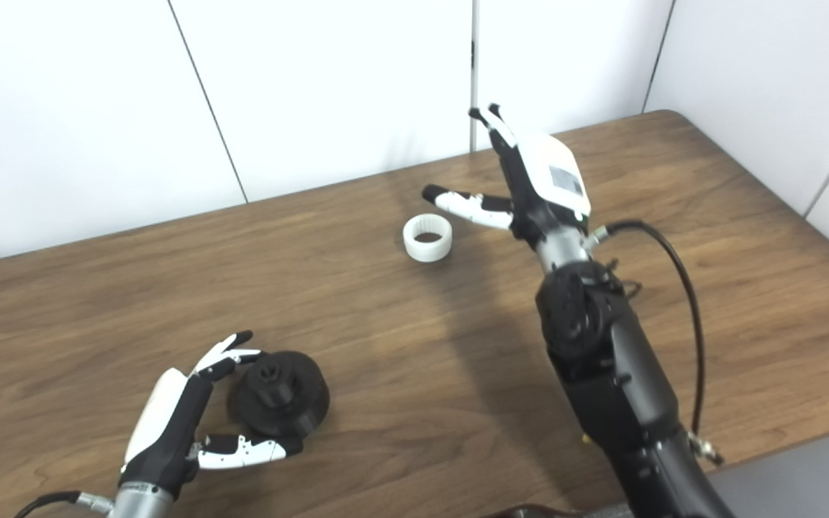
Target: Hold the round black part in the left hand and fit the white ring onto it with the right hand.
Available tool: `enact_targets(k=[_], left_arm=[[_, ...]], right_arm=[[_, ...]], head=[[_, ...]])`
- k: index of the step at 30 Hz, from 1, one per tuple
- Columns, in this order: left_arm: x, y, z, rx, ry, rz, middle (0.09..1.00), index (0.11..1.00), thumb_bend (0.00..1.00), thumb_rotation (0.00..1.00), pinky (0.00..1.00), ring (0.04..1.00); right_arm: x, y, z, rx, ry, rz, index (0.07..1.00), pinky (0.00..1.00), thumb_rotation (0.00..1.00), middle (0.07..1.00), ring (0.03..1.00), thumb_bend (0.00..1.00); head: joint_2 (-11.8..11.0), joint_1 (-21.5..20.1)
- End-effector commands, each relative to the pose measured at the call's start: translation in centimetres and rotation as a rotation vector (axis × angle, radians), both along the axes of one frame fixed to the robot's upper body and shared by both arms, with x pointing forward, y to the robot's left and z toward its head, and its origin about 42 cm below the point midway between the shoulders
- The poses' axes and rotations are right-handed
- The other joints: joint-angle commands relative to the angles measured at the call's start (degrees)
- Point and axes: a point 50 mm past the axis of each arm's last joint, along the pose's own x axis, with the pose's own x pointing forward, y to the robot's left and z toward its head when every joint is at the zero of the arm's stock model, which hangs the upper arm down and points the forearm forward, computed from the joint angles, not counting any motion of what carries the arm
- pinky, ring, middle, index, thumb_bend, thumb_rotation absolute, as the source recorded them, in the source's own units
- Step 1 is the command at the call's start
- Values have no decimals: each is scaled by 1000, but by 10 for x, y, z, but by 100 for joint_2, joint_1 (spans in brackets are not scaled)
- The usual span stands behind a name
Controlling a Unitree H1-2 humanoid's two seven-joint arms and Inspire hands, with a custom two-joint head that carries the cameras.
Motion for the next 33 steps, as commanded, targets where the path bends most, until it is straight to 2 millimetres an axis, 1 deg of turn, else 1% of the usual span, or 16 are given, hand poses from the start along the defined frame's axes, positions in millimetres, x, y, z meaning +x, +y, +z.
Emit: enact_targets(k=[1, 5, 10, 13, 16, 17, 18, 22, 24, 28, 33], left_arm=[[3, 2, 5, 7, -19, -7, 932, 650, 869, 274, 849, 958], [2, 3, 5, 12, -19, -4, 932, 651, 867, 279, 855, 958], [2, 3, 5, 11, -16, -2, 931, 651, 868, 279, 856, 959], [2, 3, 5, 16, -22, 0, 928, 648, 871, 276, 849, 953], [2, 2, 4, 4, -21, -3, 927, 646, 875, 273, 853, 953], [1, 2, 5, 1, -18, -5, 930, 648, 875, 280, 856, 957], [1, 2, 5, -1, -15, -6, 932, 649, 873, 281, 856, 959], [1, 1, 5, 5, -19, -11, 931, 649, 865, 276, 834, 956], [1, 1, 6, 8, -19, -9, 930, 649, 864, 275, 830, 955], [0, 1, 6, 4, -15, -7, 929, 649, 866, 262, 828, 955], [0, 2, 6, 10, -16, -7, 930, 650, 864, 264, 816, 956]], right_arm=[[15, 1, 25, -53, -52, 25, 923, 735, 624, 966, 915, 756], [30, 0, 26, -109, 0, 44, 941, 747, 641, 970, 930, 776], [53, -4, 24, -173, 127, 67, 985, 894, 647, 985, 990, 850], [66, -8, 18, -221, 193, 77, 995, 917, 655, 985, 993, 904], [73, -10, 12, -218, 241, 97, 991, 938, 658, 980, 997, 926], [75, -11, 10, -195, 261, 106, 990, 956, 664, 987, 1000, 932], [76, -12, 8, -175, 277, 113, 986, 953, 669, 987, 1000, 939], [80, -14, -2, -124, 311, 135, 954, 875, 685, 969, 971, 985], [81, -14, -7, -115, 323, 137, 946, 863, 689, 966, 967, 997], [79, -13, -16, -108, 334, 137, 943, 866, 696, 967, 970, 1000], [77, -12, -24, -75, 345, 151, 939, 902, 685, 976, 982, 1000]], head=[[21, 68], [35, 83], [45, 108], [55, 130], [77, 143], [77, 143], [77, 143], [92, 175], [102, 183], [108, 195], [114, 197]])
